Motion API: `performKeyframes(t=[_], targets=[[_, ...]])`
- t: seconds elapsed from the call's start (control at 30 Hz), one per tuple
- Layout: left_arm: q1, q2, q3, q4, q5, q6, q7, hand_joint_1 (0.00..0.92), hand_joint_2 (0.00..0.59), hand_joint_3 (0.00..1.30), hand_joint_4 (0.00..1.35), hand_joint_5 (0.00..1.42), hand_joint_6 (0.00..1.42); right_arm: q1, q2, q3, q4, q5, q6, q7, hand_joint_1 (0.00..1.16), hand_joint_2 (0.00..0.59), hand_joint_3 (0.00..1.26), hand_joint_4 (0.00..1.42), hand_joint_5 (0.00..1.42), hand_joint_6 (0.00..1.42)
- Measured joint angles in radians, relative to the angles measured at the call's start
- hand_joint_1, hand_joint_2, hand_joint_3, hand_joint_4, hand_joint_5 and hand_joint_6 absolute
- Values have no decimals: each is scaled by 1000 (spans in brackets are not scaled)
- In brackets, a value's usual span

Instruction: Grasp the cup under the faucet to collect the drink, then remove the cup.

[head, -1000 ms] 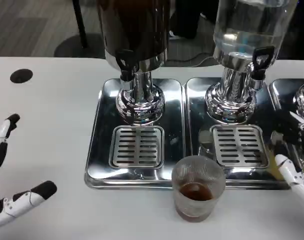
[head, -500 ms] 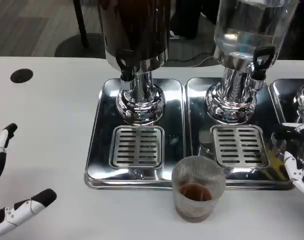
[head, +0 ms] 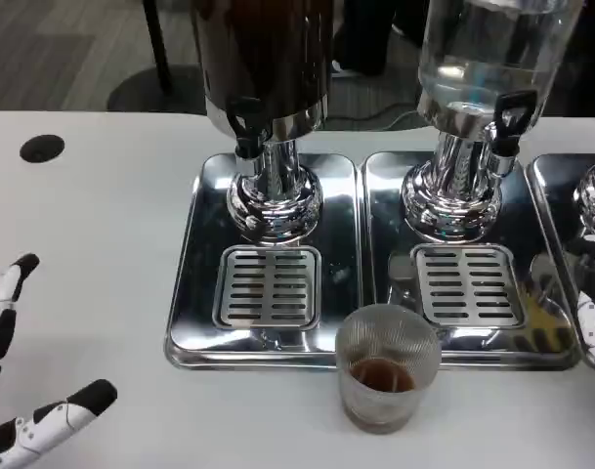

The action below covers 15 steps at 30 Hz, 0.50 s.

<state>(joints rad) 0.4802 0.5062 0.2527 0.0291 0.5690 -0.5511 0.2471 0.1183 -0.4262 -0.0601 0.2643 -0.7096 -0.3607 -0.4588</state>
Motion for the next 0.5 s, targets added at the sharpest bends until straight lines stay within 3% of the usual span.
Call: performKeyframes(t=[0.5], targets=[[60, -3, -1, -56, 32, 21, -1, 0, 55, 44, 0, 0, 0, 14, -15, 48, -31, 17, 27, 22, 724, 586, 431, 327, 239, 141]])
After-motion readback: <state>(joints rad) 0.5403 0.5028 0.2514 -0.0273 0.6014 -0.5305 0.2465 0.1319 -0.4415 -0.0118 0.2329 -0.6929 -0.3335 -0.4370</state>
